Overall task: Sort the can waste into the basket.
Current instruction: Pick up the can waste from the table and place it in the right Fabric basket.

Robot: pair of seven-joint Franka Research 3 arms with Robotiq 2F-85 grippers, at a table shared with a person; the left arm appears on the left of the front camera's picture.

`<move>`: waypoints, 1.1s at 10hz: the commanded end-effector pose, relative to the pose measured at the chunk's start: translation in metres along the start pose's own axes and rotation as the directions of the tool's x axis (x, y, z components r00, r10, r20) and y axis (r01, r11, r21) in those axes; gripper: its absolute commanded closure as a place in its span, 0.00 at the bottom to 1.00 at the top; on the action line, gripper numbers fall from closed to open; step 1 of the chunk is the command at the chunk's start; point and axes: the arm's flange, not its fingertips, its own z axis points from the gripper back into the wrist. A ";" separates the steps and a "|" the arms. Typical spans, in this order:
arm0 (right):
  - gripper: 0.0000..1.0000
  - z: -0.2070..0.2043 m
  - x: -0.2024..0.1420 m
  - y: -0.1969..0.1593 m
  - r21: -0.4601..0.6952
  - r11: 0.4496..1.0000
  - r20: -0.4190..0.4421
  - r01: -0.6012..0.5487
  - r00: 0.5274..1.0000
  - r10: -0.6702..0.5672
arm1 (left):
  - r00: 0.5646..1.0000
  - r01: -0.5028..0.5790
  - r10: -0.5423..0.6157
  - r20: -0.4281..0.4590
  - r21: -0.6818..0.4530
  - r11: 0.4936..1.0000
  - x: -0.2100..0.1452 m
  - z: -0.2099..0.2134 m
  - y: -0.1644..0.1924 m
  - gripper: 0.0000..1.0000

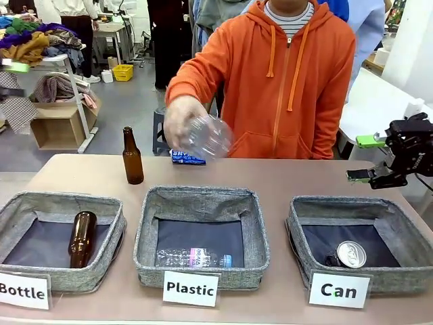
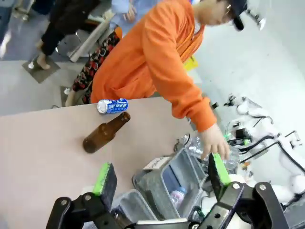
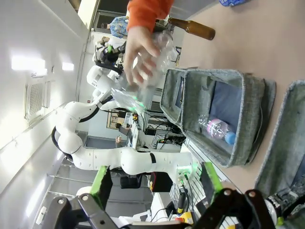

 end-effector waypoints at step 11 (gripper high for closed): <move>0.00 -0.002 0.001 0.005 0.017 1.000 0.005 0.009 1.000 -0.009 | 0.990 0.066 -0.053 0.133 -0.091 0.994 -0.053 0.025 -0.013 0.00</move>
